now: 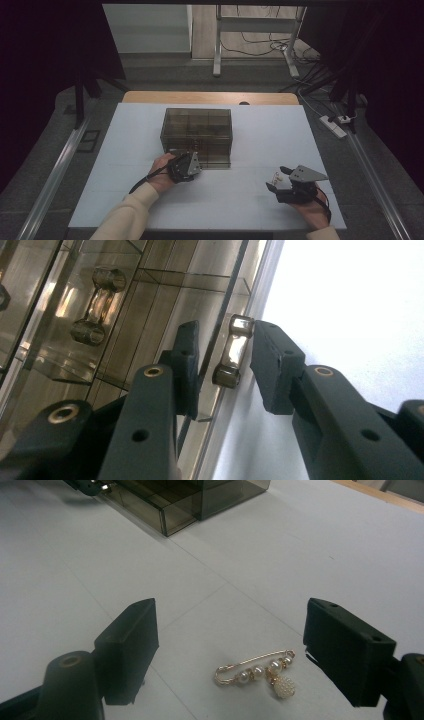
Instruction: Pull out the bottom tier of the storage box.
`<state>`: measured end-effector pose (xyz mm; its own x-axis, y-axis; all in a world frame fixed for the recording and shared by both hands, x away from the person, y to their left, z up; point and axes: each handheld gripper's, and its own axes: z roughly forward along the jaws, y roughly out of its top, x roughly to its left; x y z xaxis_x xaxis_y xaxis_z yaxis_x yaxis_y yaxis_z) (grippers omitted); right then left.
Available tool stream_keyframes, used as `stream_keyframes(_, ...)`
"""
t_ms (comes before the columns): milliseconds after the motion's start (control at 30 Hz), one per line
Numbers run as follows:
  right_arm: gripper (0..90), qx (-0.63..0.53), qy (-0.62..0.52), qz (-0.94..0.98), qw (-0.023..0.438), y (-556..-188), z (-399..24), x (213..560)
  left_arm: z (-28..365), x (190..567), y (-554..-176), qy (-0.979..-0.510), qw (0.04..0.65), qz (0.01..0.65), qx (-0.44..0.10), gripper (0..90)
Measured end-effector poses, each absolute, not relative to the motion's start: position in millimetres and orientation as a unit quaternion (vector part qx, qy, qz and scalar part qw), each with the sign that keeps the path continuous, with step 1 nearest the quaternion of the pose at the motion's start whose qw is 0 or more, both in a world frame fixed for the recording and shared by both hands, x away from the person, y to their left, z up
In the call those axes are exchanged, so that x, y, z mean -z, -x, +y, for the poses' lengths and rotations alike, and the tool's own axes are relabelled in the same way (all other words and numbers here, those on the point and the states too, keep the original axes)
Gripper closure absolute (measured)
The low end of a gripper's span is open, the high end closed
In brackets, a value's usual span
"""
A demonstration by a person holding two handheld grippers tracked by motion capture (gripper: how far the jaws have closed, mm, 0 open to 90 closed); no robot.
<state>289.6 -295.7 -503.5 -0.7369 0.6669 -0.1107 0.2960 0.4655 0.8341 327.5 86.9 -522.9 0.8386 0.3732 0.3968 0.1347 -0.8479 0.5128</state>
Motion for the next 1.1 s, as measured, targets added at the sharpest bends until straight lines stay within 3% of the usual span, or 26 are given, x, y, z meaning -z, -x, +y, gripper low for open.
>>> stream_keyframes(1100,21.1,-0.428,-0.288,0.829,0.216,-289.3,-295.8,503.4,87.9,521.8,-322.4,-0.931,0.24,0.134,-0.24,65.0)
